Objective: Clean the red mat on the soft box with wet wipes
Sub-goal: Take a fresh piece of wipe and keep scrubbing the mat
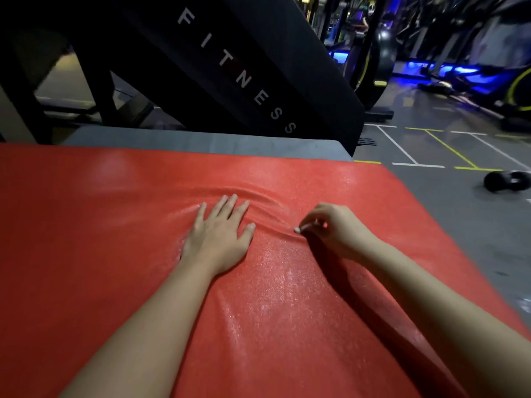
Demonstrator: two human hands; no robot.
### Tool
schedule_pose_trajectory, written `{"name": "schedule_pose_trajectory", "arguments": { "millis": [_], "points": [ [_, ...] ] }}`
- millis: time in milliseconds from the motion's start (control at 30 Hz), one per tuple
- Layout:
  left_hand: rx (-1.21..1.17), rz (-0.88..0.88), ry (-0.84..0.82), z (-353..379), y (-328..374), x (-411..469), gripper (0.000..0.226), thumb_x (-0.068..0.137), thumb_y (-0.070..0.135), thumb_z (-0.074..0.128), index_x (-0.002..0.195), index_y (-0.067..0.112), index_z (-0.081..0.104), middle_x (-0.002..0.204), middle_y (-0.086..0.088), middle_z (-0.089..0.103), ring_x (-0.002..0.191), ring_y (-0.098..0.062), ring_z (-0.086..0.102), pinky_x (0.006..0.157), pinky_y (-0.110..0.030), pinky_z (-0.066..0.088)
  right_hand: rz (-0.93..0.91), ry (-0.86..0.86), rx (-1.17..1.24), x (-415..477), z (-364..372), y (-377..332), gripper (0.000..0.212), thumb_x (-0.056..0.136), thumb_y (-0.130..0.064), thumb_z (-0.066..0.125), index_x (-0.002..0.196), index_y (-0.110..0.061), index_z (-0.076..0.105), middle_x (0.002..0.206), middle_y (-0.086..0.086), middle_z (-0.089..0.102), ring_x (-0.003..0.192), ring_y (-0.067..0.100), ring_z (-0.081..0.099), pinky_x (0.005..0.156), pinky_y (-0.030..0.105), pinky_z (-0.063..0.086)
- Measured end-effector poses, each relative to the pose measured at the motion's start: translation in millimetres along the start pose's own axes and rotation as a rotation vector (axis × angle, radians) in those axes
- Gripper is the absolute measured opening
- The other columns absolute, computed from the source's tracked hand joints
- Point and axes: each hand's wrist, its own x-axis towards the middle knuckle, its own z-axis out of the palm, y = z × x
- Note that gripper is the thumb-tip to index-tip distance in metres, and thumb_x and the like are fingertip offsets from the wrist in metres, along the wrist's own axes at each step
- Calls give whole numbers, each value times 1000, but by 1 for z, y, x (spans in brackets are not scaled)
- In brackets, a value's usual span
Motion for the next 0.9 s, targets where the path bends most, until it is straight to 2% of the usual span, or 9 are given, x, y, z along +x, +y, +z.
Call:
{"name": "schedule_pose_trajectory", "arguments": {
  "millis": [100, 233, 300, 433, 533, 600, 700, 767, 900],
  "points": [
    [-5, -2, 6, -1, 0, 2, 64, 103, 60, 17, 162, 36, 12, 171, 8, 5, 157, -9, -2, 127, -47, -3, -21, -10, -22, -26, 0, -5, 5, 85, -21, 74, 88, -19, 78, 88, -4, 67, 74, 6, 54, 70, 20, 36],
    [10, -7, -11, -3, 1, 0, 63, 103, 60, 18, 162, 36, 13, 171, 8, 5, 157, -9, -1, 127, -48, -2, 59, 170, 50, -5, 15, -8, 2, 80, -17, 79, 82, -17, 78, 80, -1, 64, 73, 17, 61, 67, 26, 43],
    [21, -2, -12, -4, 1, 0, 63, 104, 59, 19, 162, 36, 14, 171, 7, 6, 157, -10, 0, 127, -47, -2, 96, 178, 66, -2, 16, -10, 4, 80, -15, 79, 83, -17, 79, 80, 0, 63, 75, 21, 62, 66, 23, 39],
    [4, -3, 1, -7, 4, -9, 58, 106, 53, 27, 160, 33, 25, 170, 3, 15, 157, -14, 9, 127, -47, 4, 70, -29, -32, -50, 0, -28, 7, 85, -21, 74, 90, -19, 79, 91, 5, 71, 86, 23, 65, 72, 27, 43],
    [-5, 12, 24, -21, 14, -32, 53, 104, 47, 41, 155, 31, 41, 168, -5, 25, 155, -20, 22, 126, -46, 11, 118, -193, 17, -95, -11, -44, 10, 83, -31, 77, 88, -23, 79, 87, 0, 74, 76, 7, 64, 63, 12, 40],
    [36, 44, -7, -33, 20, -57, 54, 101, 46, 46, 153, 32, 44, 167, -5, 26, 153, -21, 26, 126, -46, 13, 161, -215, 1, -103, -17, -54, 14, 80, -34, 79, 87, -22, 79, 84, -1, 75, 76, 7, 66, 60, 11, 38],
    [67, 64, -60, -50, 27, -100, 58, 97, 41, 49, 154, 31, 41, 166, -7, 27, 150, -24, 31, 124, -43, 23, 255, -102, -7, -101, -15, -72, 9, 78, -18, 77, 87, -20, 79, 85, 3, 76, 84, 16, 70, 68, 22, 48],
    [119, 100, -134, -62, 25, -126, 58, 97, 41, 49, 154, 32, 39, 166, -7, 28, 150, -25, 31, 123, -41, 26, 296, -66, -23, -106, -6, -79, 22, 78, -5, 66, 86, -21, 79, 86, 3, 76, 86, 20, 71, 71, 25, 53],
    [228, 181, -193, -78, 12, -171, 60, 101, 50, 46, 157, 33, 34, 167, -7, 24, 152, -25, 26, 123, -40, 25, 310, -113, -34, -141, -3, -97, 29, 77, -3, 62, 85, -23, 80, 85, 1, 76, 85, 19, 71, 72, 27, 55]
  ]
}}
